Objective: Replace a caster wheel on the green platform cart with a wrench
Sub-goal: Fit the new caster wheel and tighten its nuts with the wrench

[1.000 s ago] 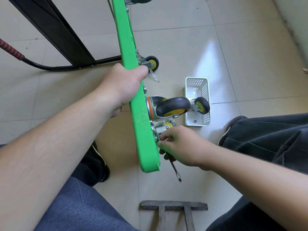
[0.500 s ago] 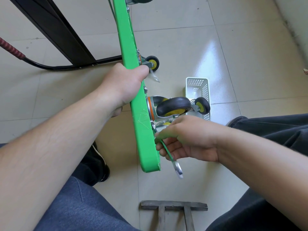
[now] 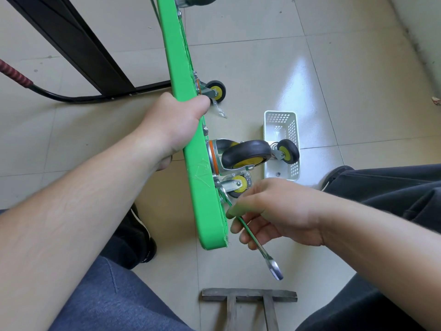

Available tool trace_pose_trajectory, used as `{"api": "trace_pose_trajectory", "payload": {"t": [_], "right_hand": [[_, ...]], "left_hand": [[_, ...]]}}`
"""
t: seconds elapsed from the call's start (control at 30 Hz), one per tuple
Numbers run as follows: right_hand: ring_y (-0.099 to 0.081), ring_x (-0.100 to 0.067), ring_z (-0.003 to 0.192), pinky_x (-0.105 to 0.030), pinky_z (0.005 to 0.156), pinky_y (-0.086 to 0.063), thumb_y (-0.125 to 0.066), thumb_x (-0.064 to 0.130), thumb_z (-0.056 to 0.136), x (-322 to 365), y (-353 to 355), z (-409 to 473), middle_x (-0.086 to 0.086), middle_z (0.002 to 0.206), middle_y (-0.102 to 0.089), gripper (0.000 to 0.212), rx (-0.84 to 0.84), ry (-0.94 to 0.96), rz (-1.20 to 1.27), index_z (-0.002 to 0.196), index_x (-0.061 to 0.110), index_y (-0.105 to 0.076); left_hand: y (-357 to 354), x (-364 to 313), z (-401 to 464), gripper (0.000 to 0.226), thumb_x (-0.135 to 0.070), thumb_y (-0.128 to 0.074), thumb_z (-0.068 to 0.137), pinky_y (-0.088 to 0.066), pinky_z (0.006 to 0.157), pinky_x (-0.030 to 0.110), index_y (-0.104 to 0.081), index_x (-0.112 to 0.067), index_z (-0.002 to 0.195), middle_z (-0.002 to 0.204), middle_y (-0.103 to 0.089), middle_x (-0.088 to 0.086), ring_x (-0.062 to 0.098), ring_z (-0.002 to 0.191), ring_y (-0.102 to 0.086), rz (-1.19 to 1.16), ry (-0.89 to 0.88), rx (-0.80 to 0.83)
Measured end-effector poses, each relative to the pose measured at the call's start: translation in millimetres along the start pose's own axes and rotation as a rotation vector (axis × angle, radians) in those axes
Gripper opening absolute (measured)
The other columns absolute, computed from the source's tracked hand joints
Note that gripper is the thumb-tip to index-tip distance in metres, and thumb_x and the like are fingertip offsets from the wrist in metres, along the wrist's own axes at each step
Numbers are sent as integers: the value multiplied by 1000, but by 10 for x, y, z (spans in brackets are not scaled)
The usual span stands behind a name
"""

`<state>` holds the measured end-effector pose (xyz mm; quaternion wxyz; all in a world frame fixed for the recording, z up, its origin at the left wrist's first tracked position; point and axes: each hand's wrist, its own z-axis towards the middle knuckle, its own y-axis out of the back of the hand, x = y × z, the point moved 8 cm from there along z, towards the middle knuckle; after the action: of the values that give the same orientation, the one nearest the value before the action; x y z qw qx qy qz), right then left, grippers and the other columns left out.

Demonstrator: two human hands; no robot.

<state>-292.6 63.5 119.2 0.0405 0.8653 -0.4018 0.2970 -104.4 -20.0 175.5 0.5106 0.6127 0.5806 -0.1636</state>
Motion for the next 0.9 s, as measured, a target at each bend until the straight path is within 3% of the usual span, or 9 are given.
{"api": "trace_pose_trajectory", "payload": {"t": [0.2,0.37,0.5,0.63,0.7,0.8,0.83,0.9], "right_hand": [[-71,-24,71,-41,69,-65,-65,11,97,-227,138,190,-19,95,-76,7,-191,63,-243,92,6,-66],[-68,-28,76,-58,86,-57,-69,19,96,-322,133,384,-21,94,-75,2,-228,161,-272,94,20,-69],[-69,-38,81,-44,69,-54,-70,24,96,-316,149,484,-10,92,-76,6,-253,225,-280,101,27,-69],[-71,-39,90,-50,82,-60,-67,24,98,-300,191,574,5,94,-74,16,-286,283,-352,114,26,-69],[-70,-28,89,-42,79,-61,-67,22,99,-274,236,629,4,99,-73,18,-310,325,-389,116,25,-70],[-64,-4,79,-13,64,-47,-67,18,98,-202,276,686,6,98,-72,16,-335,405,-449,113,25,-71],[-64,-2,81,-11,67,-45,-67,17,98,-179,289,696,8,98,-72,17,-345,428,-467,113,25,-72],[-68,-5,92,-19,81,-51,-68,17,98,-141,306,711,10,102,-75,18,-365,476,-496,114,23,-73]], "left_hand": [[2,4,1,24,-29,-59,89,-25,61,31,-44,-24,72,43,-30,-14,16,47,-29,-13,7,2],[-1,10,0,23,-28,-59,92,-25,56,27,-45,-24,73,40,-31,-14,11,38,-30,-10,9,5],[3,6,-4,24,-28,-59,92,-24,56,28,-44,-24,73,41,-30,-14,12,41,-30,-19,11,-1],[3,-3,-8,26,-28,-58,92,-23,56,28,-42,-24,72,39,-31,-15,9,34,-29,-9,4,6],[0,-8,-14,28,-26,-57,94,-22,53,28,-41,-23,71,36,-32,-14,7,30,-29,-7,-1,8],[3,2,-9,28,-28,-58,93,-21,54,28,-40,-25,71,38,-30,-14,9,33,-28,-4,-1,7],[8,7,-6,27,-30,-58,91,-21,56,28,-41,-25,72,40,-29,-14,11,37,-27,-5,-1,7],[7,16,5,22,-32,-60,87,-25,60,30,-44,-24,73,45,-31,-13,16,46,-29,-13,-4,14]]}}
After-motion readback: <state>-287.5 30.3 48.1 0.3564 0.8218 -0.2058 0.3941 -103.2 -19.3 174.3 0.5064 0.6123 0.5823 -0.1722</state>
